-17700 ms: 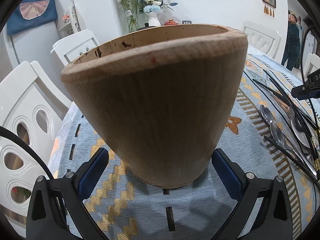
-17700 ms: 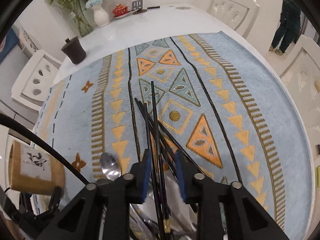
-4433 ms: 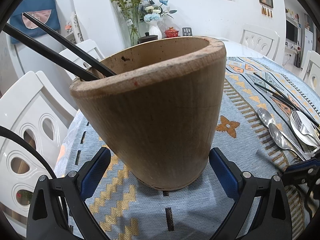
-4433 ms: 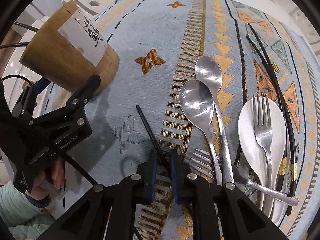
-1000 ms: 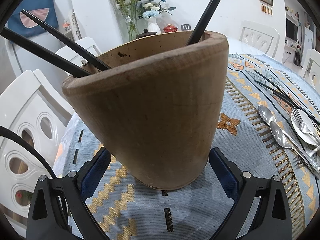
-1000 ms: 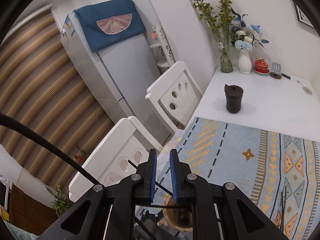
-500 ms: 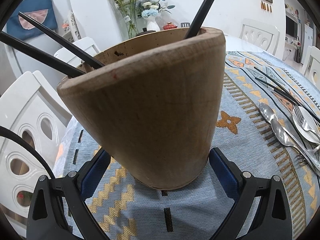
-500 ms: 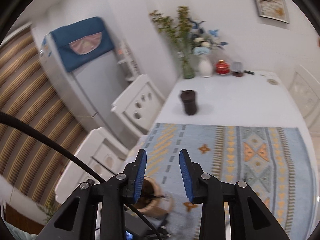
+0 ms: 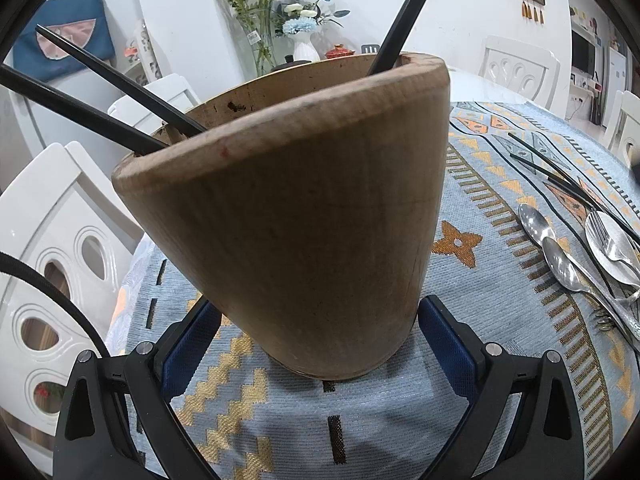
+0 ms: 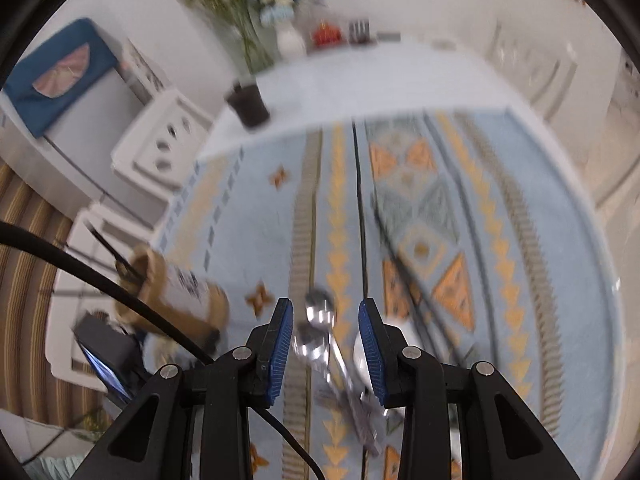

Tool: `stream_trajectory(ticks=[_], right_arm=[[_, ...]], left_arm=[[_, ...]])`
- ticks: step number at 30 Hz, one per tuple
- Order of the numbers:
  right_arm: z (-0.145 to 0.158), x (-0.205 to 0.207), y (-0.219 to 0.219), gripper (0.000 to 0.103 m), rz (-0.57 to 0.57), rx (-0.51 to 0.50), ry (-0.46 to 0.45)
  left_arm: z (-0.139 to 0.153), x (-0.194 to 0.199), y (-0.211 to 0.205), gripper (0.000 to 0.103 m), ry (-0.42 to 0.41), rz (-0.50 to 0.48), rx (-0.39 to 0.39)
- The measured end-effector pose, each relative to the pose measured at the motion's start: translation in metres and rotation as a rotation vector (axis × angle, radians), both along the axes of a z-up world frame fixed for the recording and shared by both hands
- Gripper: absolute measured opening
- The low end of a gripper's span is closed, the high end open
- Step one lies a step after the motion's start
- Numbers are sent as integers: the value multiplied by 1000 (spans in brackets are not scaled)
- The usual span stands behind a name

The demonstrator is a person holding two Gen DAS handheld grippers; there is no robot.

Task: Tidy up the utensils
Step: 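Move the right gripper back down to the utensil pile, then close the right gripper on a silver spoon in the pile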

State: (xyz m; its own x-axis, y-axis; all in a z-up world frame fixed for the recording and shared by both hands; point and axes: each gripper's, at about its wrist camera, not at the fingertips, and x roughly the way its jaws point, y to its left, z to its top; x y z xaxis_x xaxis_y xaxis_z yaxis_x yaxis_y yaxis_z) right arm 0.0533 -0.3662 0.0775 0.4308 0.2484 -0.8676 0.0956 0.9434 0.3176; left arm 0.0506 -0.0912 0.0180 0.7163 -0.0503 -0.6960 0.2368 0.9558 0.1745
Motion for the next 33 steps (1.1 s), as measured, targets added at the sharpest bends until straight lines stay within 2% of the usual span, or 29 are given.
stream_trajectory(ticks=[5, 9, 13, 22, 24, 25, 27, 33], right_arm=[[-49, 3, 36, 33, 103, -26, 103], [-72, 7, 47, 33, 130, -60, 135], [-83, 14, 47, 33, 121, -51, 157], [-88, 36, 64, 33, 123, -101, 140], [-88, 38, 65, 19, 121, -119, 130], [-88, 38, 64, 19, 121, -115, 130], [-85, 37, 59, 12, 116, -75, 126], [-77, 23, 35, 10, 77, -17, 131]], left_arm=[[0, 0, 0, 99, 1, 0, -1], [0, 0, 0, 99, 1, 0, -1], [0, 0, 0, 99, 1, 0, 0], [0, 0, 0, 99, 1, 0, 0], [0, 0, -1, 99, 1, 0, -1], [0, 0, 0, 99, 1, 0, 0], [0, 0, 0, 99, 1, 0, 0], [0, 0, 0, 99, 1, 0, 0]])
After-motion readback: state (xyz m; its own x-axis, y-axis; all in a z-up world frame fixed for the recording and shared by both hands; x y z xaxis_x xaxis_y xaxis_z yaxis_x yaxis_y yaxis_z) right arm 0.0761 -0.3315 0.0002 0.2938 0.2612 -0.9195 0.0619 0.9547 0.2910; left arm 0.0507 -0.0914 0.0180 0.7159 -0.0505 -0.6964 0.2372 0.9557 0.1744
